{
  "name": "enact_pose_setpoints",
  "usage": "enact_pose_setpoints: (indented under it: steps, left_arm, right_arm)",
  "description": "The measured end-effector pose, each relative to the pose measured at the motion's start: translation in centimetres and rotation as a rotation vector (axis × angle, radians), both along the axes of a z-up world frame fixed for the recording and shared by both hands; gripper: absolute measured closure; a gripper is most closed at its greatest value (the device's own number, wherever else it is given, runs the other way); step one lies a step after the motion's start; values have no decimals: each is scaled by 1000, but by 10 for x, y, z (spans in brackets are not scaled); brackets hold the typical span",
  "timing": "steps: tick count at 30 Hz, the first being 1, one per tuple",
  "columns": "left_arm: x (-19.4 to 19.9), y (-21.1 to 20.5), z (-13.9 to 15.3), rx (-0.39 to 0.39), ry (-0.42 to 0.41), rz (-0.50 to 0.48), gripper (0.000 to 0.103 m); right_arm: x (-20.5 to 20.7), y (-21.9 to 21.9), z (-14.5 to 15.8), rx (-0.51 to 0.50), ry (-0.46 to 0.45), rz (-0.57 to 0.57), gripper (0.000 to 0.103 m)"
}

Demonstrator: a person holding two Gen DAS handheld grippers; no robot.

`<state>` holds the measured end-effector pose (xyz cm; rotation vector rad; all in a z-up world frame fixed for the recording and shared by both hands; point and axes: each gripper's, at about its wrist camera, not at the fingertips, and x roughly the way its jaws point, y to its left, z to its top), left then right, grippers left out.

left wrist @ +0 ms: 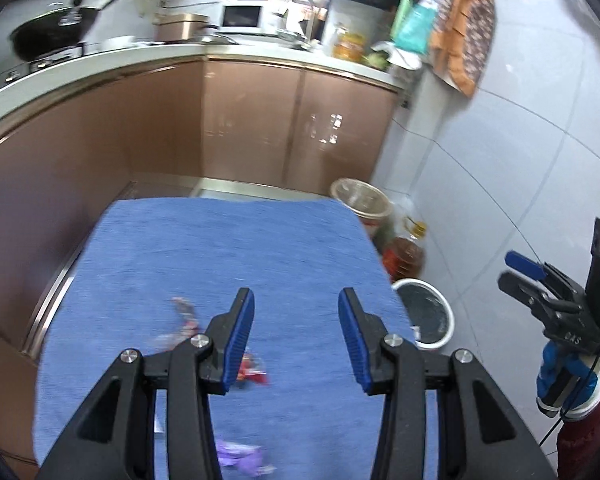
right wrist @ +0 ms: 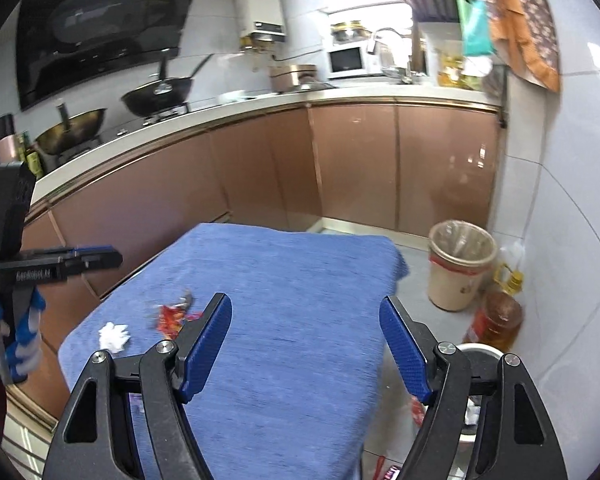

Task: Collect trash
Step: 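Move both tools back over the table toward the wrappers, then grasp the clear plastic wrapper with the left tool while the right tool grasps the red snack wrapper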

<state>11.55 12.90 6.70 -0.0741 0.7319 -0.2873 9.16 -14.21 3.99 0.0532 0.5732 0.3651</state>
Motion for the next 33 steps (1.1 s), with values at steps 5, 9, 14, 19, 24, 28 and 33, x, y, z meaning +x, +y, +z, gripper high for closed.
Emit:
enact_pose_setpoints:
  steps: [5,9,14,19,24,28,33]
  left_arm:
    - [11,48,-13,23,32,61,61]
    - [36,68,-44,32,119,82,61]
    - [69,73,-95,75,249,64,61]
    - [94,70,-140,134,326,19,61]
    - [114,65,-170,190,369,-30,61]
    - [123,71,-189,190,399,-45,62]
    - [128,80,-201,166,422,-53,71]
  right_arm:
    - [9,42,-11,0,32,97,31]
    - [18,75,-29,-15,72,171,33]
    - [34,119,-58,-42,133,268,35]
    - [46,153,-84,-63,185,339,36]
    - [58,181,-106,-81,221,394,36]
    - [67,203,-119,-99,240,432,37]
    - [79,222,-133,-114,257,456,42]
